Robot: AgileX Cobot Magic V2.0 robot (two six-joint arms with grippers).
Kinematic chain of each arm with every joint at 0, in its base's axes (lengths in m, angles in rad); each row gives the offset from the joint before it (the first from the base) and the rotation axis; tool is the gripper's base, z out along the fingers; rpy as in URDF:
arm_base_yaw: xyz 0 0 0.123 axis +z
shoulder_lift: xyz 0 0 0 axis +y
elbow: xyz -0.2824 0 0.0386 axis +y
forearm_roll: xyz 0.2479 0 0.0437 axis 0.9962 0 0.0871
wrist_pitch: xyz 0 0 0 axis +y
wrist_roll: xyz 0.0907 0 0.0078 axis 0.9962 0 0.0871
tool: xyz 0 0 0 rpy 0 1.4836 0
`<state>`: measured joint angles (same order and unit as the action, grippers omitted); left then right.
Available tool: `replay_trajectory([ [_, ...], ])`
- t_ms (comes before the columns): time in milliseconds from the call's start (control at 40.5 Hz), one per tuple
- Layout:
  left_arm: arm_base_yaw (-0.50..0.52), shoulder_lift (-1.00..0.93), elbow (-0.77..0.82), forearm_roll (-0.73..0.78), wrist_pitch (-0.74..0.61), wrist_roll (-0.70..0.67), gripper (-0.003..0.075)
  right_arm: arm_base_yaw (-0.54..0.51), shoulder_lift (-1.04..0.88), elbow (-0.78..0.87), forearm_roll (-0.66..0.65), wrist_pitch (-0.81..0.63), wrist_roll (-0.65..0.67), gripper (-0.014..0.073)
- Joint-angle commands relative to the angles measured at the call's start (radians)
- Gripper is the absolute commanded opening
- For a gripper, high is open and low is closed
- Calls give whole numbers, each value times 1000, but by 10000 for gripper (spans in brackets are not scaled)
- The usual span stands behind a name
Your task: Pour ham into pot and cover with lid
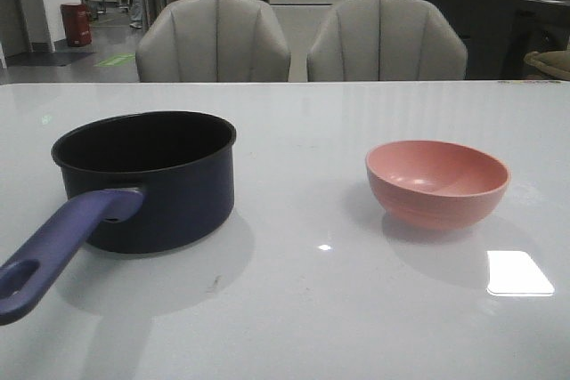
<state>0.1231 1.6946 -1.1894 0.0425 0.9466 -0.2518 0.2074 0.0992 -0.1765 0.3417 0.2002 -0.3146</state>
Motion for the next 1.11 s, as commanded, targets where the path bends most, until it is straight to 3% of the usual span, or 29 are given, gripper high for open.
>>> replay_trajectory([
  [0, 9, 6, -49, -6, -19, 2, 636, 2, 10, -27, 8, -73, -12, 182],
  [296, 60, 41, -86, -10, -55, 16, 636, 2, 10, -27, 8, -73, -12, 182],
  [469, 60, 79, -103, -49, -53, 83, 636, 2, 10, -27, 8, -73, -12, 182],
  [889, 60, 164, -123, -69, -54, 86, 634, 2, 10, -27, 8, -73, -12, 182],
  [963, 60, 179, -123, -72, -48, 86, 600, 2, 10, -27, 8, -73, -12, 182],
  [1087, 60, 181, -123, -72, -60, 86, 462, 2, 10, -27, 8, -73, -12, 182],
])
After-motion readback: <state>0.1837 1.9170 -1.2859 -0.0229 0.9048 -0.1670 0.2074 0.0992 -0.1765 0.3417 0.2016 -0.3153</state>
